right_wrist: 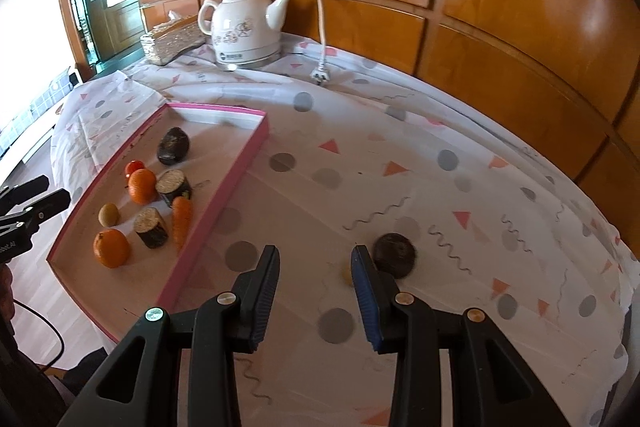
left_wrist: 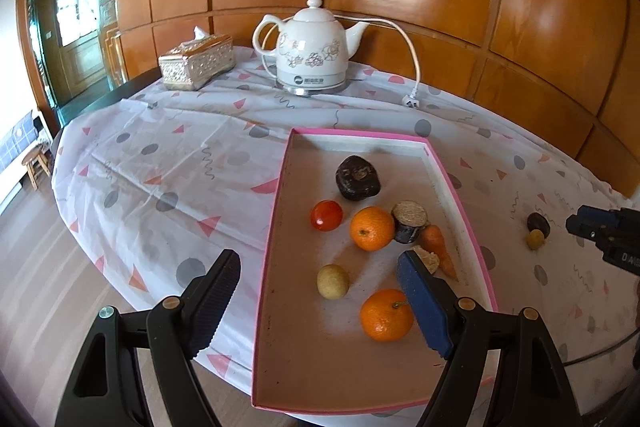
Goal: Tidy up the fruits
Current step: 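Move the left tool toward the small yellow potato on the cloth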
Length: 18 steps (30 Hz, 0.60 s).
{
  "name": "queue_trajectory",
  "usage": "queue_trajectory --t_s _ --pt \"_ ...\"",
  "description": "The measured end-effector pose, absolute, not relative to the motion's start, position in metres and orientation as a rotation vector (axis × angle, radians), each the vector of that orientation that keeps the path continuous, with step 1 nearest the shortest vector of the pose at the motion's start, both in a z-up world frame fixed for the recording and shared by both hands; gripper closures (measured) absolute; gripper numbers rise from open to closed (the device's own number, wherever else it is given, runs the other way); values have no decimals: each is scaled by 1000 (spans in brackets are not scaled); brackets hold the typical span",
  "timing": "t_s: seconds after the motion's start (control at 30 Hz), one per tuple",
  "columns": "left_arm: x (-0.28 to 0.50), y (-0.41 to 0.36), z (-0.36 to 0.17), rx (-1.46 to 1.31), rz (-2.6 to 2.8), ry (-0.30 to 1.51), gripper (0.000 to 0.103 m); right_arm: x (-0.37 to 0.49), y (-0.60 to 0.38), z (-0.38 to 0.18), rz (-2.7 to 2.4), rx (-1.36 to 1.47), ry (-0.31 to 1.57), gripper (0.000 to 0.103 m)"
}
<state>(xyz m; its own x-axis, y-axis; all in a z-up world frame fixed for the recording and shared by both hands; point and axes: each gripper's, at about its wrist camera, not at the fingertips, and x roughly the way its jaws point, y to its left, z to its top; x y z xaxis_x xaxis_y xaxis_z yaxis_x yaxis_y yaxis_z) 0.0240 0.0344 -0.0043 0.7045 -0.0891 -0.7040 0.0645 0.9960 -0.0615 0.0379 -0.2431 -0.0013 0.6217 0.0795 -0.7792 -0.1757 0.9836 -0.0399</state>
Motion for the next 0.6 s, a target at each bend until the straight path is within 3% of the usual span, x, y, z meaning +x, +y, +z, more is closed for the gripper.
queue_trajectory --t_s 0.6 --pt "30 -15 6 47 -208 779 22 21 -315 4 5 -122 909 66"
